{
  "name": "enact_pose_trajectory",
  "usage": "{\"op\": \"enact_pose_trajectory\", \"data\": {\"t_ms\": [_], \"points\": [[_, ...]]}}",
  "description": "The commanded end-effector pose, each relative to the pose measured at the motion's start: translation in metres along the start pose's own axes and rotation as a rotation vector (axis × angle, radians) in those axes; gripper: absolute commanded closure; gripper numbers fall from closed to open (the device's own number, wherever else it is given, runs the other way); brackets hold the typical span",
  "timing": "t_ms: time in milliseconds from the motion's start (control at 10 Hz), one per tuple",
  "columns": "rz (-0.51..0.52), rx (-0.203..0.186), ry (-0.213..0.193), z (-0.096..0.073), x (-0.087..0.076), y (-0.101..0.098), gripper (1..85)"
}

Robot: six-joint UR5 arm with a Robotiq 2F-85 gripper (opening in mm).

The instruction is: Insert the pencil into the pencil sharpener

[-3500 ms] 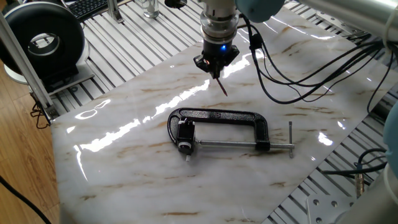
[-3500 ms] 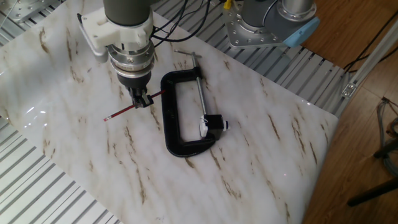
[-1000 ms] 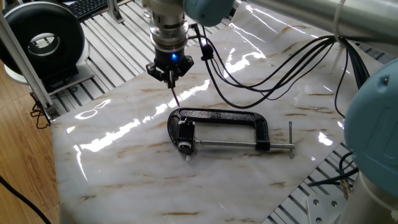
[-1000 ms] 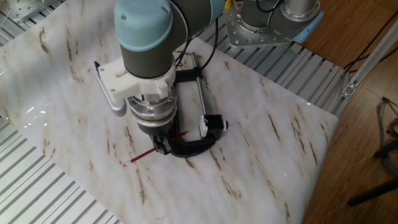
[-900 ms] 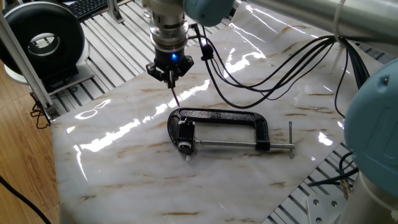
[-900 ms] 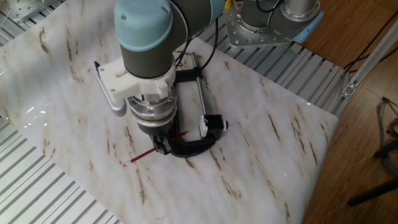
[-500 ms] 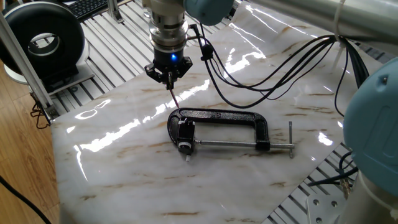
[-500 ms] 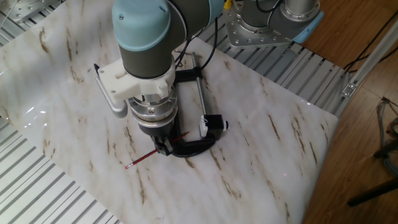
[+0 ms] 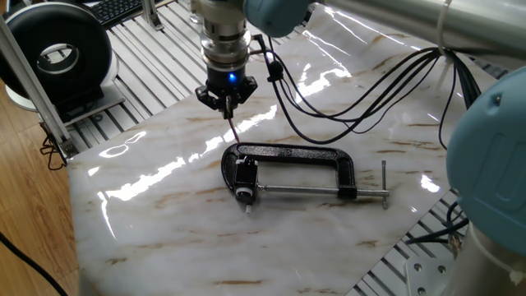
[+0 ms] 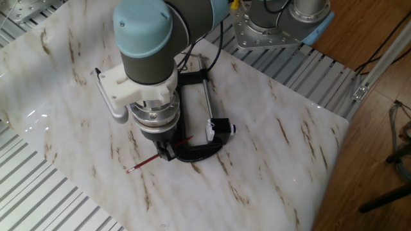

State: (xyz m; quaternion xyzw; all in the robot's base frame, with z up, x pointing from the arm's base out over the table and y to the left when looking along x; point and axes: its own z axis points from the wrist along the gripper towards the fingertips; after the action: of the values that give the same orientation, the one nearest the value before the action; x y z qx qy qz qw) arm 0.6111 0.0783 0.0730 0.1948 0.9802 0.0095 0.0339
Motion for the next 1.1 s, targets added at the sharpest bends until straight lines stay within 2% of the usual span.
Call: {"op": "enact_pose_trajectory", "data": {"t_ms": [0, 300, 400, 500, 700, 800, 1000], "points": [[0.048, 0.004, -0.001, 0.008, -0.001, -0.013, 84.7], [0.091, 0.015, 0.009, 0.011, 0.002, -0.025, 84.7], [0.098, -0.001, 0.015, 0.012, 0.004, -0.024, 84.7], [0.093, 0.008, 0.005, 0.012, 0.001, -0.028, 84.7], [0.126, -0.028, -0.035, 0.011, -0.009, -0.02, 84.7], [0.155, -0.06, -0.023, 0.01, -0.006, -0.014, 84.7], [0.155, -0.063, -0.028, 0.012, -0.007, -0.02, 84.7]]}}
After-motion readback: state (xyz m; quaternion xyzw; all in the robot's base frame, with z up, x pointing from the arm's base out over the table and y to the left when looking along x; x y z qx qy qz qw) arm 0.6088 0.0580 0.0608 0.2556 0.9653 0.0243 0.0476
